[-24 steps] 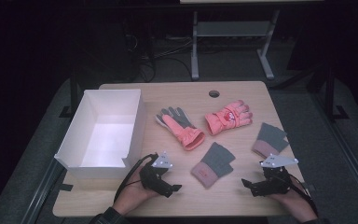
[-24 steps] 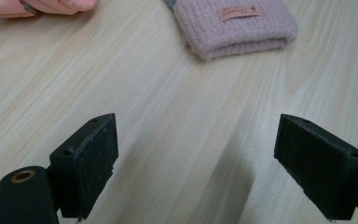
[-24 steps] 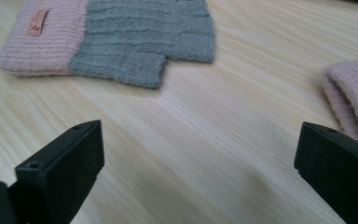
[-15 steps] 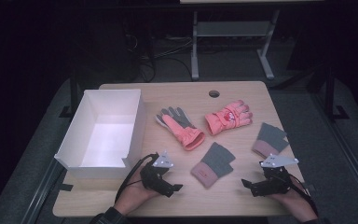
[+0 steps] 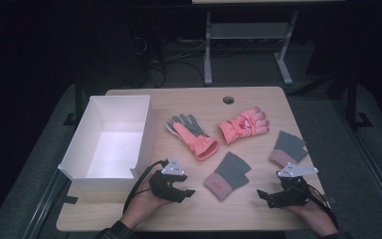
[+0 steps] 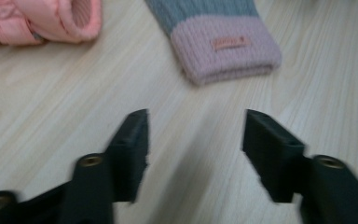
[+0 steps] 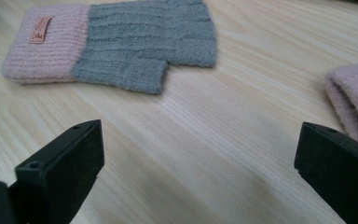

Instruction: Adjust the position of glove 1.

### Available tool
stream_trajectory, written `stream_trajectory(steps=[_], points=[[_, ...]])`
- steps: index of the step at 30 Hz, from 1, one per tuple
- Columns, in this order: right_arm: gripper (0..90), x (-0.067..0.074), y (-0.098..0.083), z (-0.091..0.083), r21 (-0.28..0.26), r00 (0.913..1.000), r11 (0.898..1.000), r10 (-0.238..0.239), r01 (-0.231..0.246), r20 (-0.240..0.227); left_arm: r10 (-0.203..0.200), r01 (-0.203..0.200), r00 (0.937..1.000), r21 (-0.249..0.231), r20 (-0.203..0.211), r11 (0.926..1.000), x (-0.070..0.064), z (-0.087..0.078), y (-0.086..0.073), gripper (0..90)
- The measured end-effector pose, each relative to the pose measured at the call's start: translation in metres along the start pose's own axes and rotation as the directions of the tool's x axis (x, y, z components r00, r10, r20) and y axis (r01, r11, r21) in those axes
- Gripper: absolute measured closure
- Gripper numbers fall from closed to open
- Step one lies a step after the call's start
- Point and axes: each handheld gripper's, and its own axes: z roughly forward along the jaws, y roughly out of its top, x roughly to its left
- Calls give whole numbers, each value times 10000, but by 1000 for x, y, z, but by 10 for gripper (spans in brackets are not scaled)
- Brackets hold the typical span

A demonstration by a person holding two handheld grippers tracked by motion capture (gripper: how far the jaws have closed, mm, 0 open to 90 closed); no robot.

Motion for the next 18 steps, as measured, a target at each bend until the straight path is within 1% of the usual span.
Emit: stream_trajectory(steps=[1, 2, 3, 4, 7, 8, 9, 10, 11, 13, 15, 16, 18], points=[[11, 0, 0, 0, 0, 10000, 10000, 0, 0, 0, 0, 0, 10000, 0, 0, 10000, 0, 0, 0, 526], [11, 0, 0, 0, -29, 10000, 10000, -34, 34, 14, 29, -30, 9999, 56, 113, 10000, 1, 0, 2, 526], [11, 1, 0, 0, -28, 10000, 10000, 8, -8, 11, 82, -83, 9998, 41, 170, 10000, 1, 1, 4, 605], [11, 2, 0, 0, -14, 10000, 10000, -53, 53, 10, 125, -128, 9993, 96, 359, 9999, 2, 3, 8, 712], [11, 2, 0, 0, -17, 10000, 10000, -74, 74, -29, 192, -192, 9976, -11, 664, 9998, 2, 5, 16, 882], [11, 2, 0, 1, -8, 10000, 10000, -73, 73, -19, 305, -311, 9970, 81, 708, 9995, 2, 6, 19, 896], [11, 2, 0, 1, -8, 10000, 10000, -73, 73, -19, 305, -311, 9970, 81, 708, 9995, 2, 6, 19, 897], [11, 2, 0, 1, 20, 10000, 10000, -33, 33, -22, 380, -392, 9966, 152, 730, 9991, 2, 10, 24, 897], [11, 2, 0, 1, 20, 10000, 10000, -33, 33, -22, 380, -392, 9966, 152, 730, 9991, 2, 10, 24, 897], [11, 2, 0, 1, -2, 9999, 10000, -97, 97, -30, 405, -415, 9962, 109, 777, 9991, 5, 18, 32, 896], [11, 2, 0, 1, -5, 9999, 9999, -124, 124, -9, 418, -428, 9963, 114, 754, 9990, 6, 21, 35, 897], [11, 2, 0, 1, -12, 9999, 9999, -149, 149, -4, 488, -498, 9967, 130, 655, 9987, 9, 27, 40, 897], [11, 2, 0, 1, 18, 9999, 9999, -139, 139, -10, 356, -352, 9972, -72, 655, 9994, 11, 33, 47, 896]])
